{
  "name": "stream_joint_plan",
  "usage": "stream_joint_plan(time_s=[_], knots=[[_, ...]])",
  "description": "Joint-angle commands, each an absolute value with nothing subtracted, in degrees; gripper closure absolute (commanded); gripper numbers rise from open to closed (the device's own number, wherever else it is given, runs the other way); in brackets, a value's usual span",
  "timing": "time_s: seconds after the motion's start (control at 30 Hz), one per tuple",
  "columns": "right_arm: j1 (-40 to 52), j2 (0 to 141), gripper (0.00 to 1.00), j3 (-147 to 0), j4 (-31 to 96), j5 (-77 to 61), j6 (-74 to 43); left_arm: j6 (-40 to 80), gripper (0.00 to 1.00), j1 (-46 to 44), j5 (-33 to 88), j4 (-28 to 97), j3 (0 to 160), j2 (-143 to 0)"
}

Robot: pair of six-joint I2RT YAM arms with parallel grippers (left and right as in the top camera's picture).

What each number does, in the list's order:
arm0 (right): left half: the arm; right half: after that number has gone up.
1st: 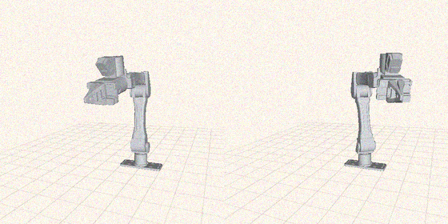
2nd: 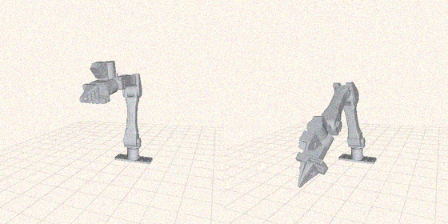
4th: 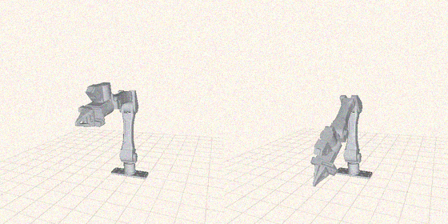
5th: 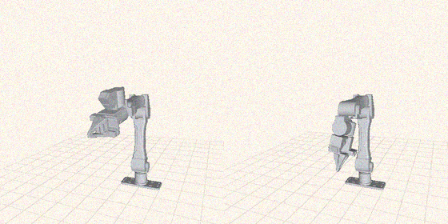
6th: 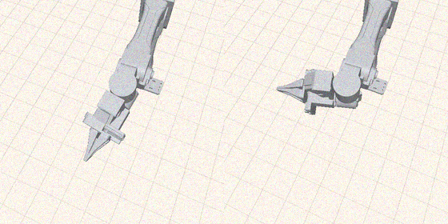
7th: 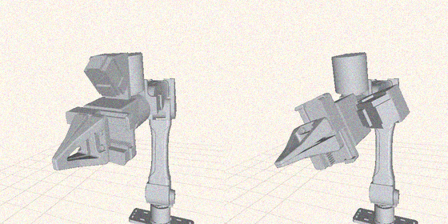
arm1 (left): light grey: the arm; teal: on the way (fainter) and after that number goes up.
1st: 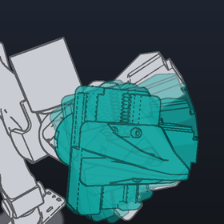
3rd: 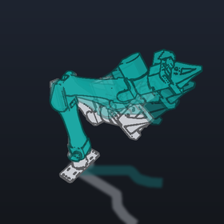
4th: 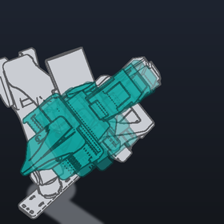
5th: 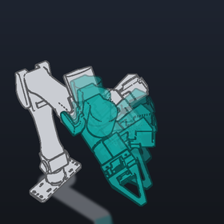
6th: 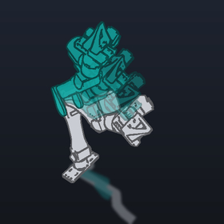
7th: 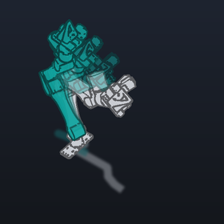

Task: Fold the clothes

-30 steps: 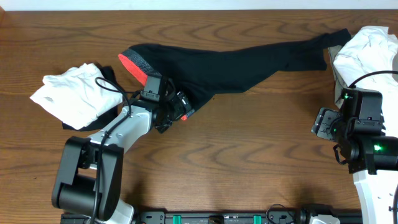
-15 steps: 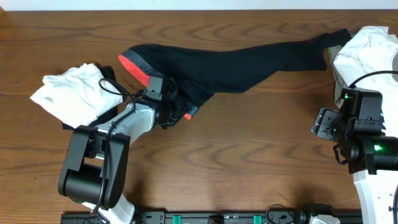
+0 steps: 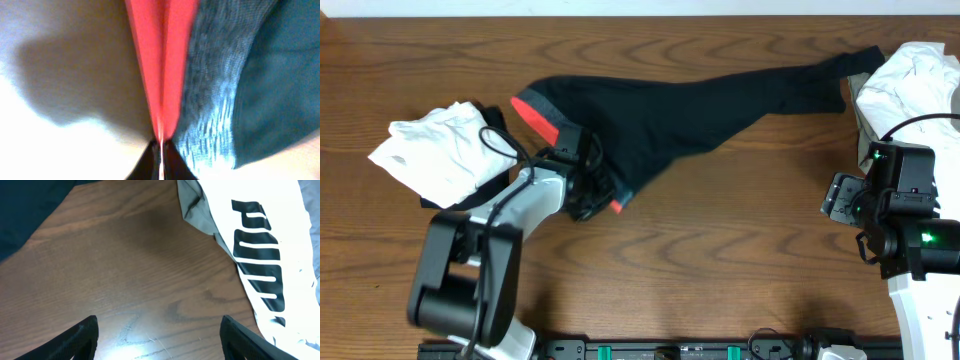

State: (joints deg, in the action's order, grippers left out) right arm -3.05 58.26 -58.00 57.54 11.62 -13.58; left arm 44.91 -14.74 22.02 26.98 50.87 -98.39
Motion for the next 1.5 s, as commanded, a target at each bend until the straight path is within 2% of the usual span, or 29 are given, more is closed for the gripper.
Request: stream_joint_plan(time_s=[0.0, 0.1, 0.23, 0.33, 0.47, 0.57, 0.6, 0.7, 0.9, 1.0, 1.2, 1.47], knots=[[-3.53, 58.13, 0.24, -58.35, 57.43, 12.60, -13.63, 37.26, 0.94, -12.19, 18.02, 36.10, 49.93, -91.15], [-3.53, 58.13, 0.24, -58.35, 57.43, 12.67, -13.63, 36.07, 0.94, -8.34, 8.86, 47.99, 49.93, -82.21], [-3.53, 58.22, 0.24, -58.35, 57.43, 12.64, -13.65, 33.80, 0.94, -2.83, 1.13, 54.35, 49.93, -70.30], [-3.53, 58.87, 0.24, -58.35, 57.43, 12.19, -13.65, 33.43, 0.94, -0.54, 3.60, 54.52, 49.93, -63.40], [-3.53, 60.34, 0.24, -58.35, 57.45, 11.55, -13.65, 33.45, 0.93, -1.28, 13.45, 52.82, 49.93, -59.53], [-3.53, 61.19, 0.24, -58.35, 57.43, 11.55, -13.65, 34.52, 0.35, -2.74, 15.27, 52.66, 49.89, -60.66], [-3.53, 61.39, 0.24, -58.35, 57.39, 11.55, -13.65, 35.88, 0.22, -3.38, 15.68, 52.64, 49.78, -61.47], [-3.53, 61.49, 0.24, -58.35, 57.41, 11.55, -13.65, 39.40, 0.11, -5.08, 17.87, 52.16, 49.21, -64.69], [-3.53, 61.49, 0.24, -58.35, 57.47, 11.55, -13.65, 52.82, 0.08, -10.15, 21.67, 48.73, 46.48, -73.65], [-3.53, 61.49, 0.23, -58.35, 57.45, 11.55, -13.65, 55.55, 0.07, -14.24, 26.02, 41.36, 44.93, -78.41], [-3.53, 61.49, 0.23, -58.35, 57.49, 11.55, -13.65, 61.43, 0.07, -21.26, 25.69, 27.11, 44.12, -86.78], [-3.53, 61.49, 0.23, -58.35, 57.45, 11.57, -13.65, 72.23, 0.08, -22.59, 22.85, 20.51, 44.10, -93.71]])
